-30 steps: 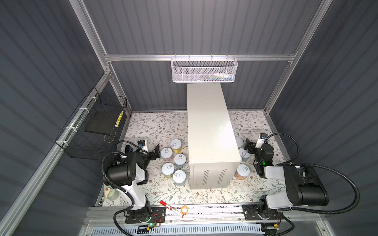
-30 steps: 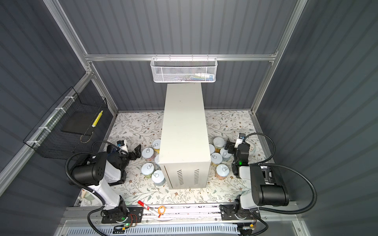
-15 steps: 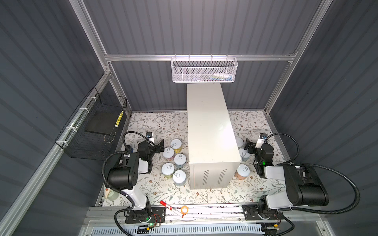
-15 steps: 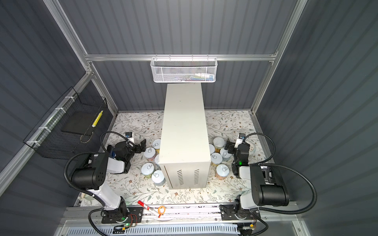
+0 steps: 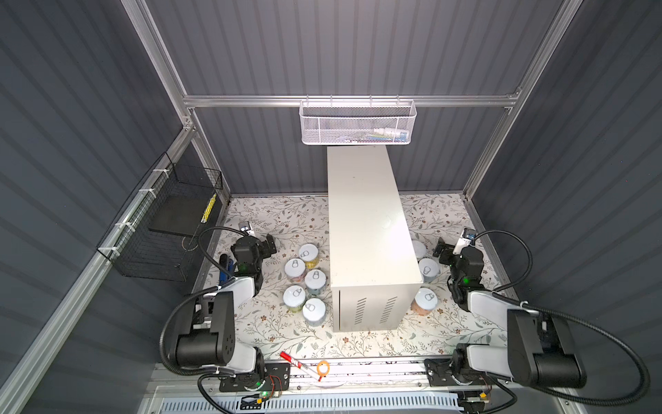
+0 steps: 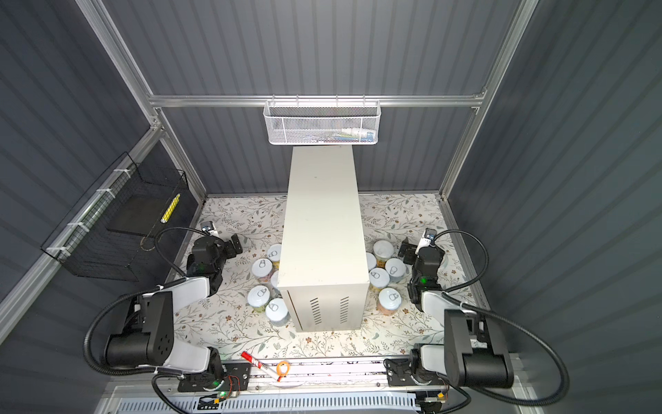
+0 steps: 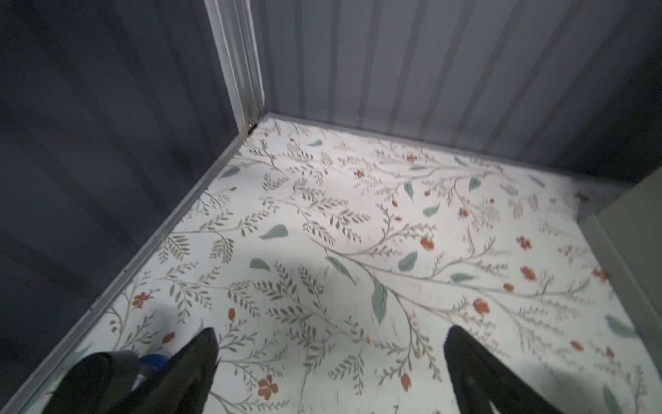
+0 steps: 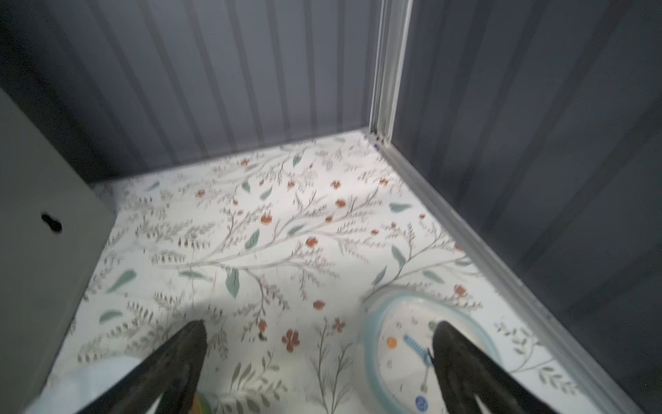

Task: Place and organize the canned foods onto the counter

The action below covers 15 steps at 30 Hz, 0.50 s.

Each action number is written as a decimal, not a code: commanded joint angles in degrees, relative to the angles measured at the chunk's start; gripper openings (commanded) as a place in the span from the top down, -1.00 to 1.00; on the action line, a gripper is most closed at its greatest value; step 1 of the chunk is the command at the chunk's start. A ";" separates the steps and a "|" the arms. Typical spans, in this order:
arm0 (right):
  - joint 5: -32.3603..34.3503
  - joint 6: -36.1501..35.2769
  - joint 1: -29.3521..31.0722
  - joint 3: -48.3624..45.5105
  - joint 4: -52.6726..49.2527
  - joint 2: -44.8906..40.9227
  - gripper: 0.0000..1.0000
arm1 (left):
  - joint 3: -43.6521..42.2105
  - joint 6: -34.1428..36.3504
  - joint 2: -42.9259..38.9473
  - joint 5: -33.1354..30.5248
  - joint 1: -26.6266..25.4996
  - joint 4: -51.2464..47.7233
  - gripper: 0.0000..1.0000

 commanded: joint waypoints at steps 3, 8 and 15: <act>13.72 9.26 0.79 9.44 -25.68 -11.38 -0.98 | 9.48 -9.99 1.20 9.13 1.36 -23.52 -0.99; 10.70 14.19 2.36 13.08 -38.25 -15.73 -0.98 | 9.50 -12.07 -8.31 9.83 0.19 -34.35 -0.99; 8.42 18.77 10.21 18.77 -59.46 -18.62 -0.98 | 9.56 -17.60 -19.65 14.95 -4.15 -49.11 -0.99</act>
